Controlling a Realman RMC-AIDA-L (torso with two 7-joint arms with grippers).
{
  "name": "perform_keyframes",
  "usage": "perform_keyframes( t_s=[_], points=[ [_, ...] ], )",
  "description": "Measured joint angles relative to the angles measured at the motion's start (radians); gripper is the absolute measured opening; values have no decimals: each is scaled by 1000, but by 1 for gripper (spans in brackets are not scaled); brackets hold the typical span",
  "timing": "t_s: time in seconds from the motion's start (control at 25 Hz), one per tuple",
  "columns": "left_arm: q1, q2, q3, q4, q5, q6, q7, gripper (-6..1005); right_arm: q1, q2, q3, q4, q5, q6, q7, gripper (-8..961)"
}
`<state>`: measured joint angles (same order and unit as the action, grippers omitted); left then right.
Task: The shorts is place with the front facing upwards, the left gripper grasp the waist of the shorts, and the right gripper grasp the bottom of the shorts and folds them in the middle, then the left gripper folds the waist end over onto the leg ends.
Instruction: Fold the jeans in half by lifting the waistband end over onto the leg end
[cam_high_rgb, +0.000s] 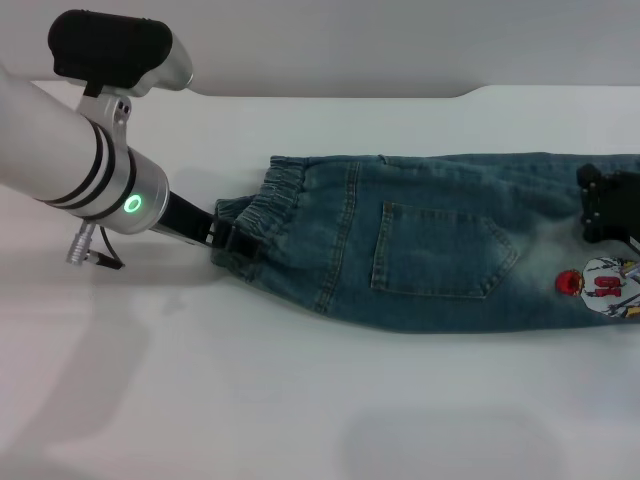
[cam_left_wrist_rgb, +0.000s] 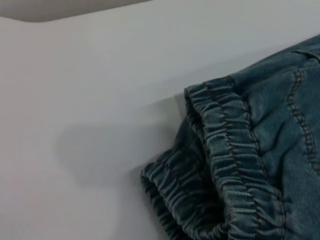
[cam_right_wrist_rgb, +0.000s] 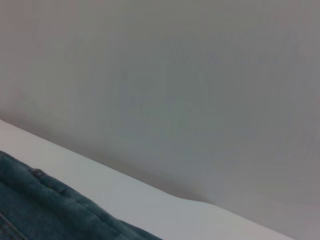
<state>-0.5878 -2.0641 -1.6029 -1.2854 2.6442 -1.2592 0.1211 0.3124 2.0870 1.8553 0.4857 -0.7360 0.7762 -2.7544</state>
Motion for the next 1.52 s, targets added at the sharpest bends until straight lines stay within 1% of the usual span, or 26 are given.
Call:
perform_keyframes(
  t_s=[0.36,0.6,0.68,0.84,1.08,1.24,1.52],
  points=[
    [-3,-1,1,39,-46,23,8,823,-2,-1,0,6,-18,-3,22,-1],
    [-26,-1,1,113,-62,51,11,818,-1,-2,5,6,-23,-5,28,-1],
    [-27,-1,1,117,-64,53,11,817,-2,-2,8,6,-24,-5,29,-1],
    [-30,1,-2,148,-129,88,38,814,-4,-2,9,7,-26,-5,32,-1],
    [-21,2,-2,141,-175,113,91,809,-9,-2,11,17,-28,-1,36,-1],
    [-16,3,1,134,-182,120,95,806,-17,-2,12,28,-28,-1,46,0],
    [-14,5,-7,122,-183,112,104,513,-29,-2,8,34,-8,-2,61,0]
  ],
)
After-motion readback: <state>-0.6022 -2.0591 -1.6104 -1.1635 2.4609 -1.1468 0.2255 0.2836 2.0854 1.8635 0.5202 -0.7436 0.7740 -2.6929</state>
